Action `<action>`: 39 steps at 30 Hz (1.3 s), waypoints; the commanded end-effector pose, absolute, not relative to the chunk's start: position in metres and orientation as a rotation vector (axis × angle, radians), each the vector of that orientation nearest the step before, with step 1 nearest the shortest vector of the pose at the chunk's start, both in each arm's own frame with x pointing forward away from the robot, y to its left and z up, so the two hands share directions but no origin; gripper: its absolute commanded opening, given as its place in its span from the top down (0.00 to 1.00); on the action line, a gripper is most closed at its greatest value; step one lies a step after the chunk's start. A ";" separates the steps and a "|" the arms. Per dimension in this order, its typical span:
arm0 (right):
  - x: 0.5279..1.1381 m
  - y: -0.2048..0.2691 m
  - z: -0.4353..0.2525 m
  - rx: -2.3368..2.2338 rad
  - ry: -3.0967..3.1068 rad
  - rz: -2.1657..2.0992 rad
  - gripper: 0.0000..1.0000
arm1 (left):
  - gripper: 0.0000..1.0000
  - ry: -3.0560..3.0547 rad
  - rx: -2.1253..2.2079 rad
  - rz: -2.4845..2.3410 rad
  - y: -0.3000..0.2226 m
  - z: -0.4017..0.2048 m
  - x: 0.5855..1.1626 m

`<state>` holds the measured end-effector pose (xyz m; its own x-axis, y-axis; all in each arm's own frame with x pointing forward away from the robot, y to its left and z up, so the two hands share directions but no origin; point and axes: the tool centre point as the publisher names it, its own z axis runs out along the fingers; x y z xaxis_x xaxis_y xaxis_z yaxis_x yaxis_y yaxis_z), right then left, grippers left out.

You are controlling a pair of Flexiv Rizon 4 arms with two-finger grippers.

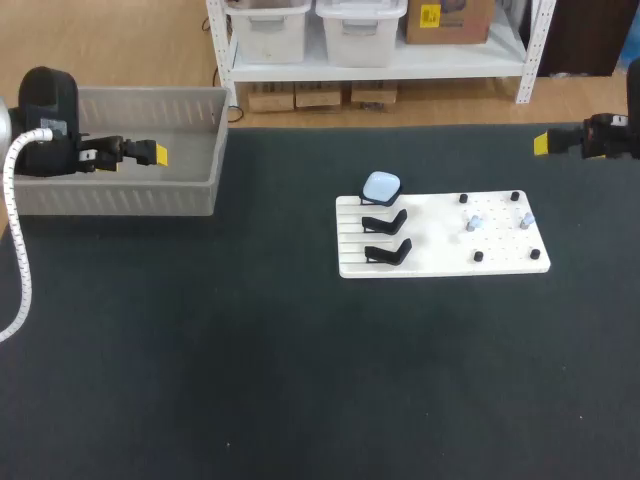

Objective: Pick up each earbud case from the left stands, insert the matching earbuds, close the lid, and place the case in the box.

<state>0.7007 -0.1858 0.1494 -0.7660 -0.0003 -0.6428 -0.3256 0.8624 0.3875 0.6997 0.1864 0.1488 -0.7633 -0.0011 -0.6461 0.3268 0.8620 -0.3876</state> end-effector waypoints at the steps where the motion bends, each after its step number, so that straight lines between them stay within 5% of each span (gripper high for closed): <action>1: 0.701 -0.186 0.150 -0.235 2.372 0.644 0.00 | 0.00 2.374 0.231 -0.637 0.185 0.150 0.700; 15: 0.701 -0.186 0.150 -0.235 2.372 0.644 0.00 | 0.00 2.374 0.231 -0.637 0.185 0.150 0.700; 39: 0.701 -0.186 0.150 -0.235 2.372 0.644 0.00 | 0.00 1.881 1.176 -0.864 0.144 0.165 0.749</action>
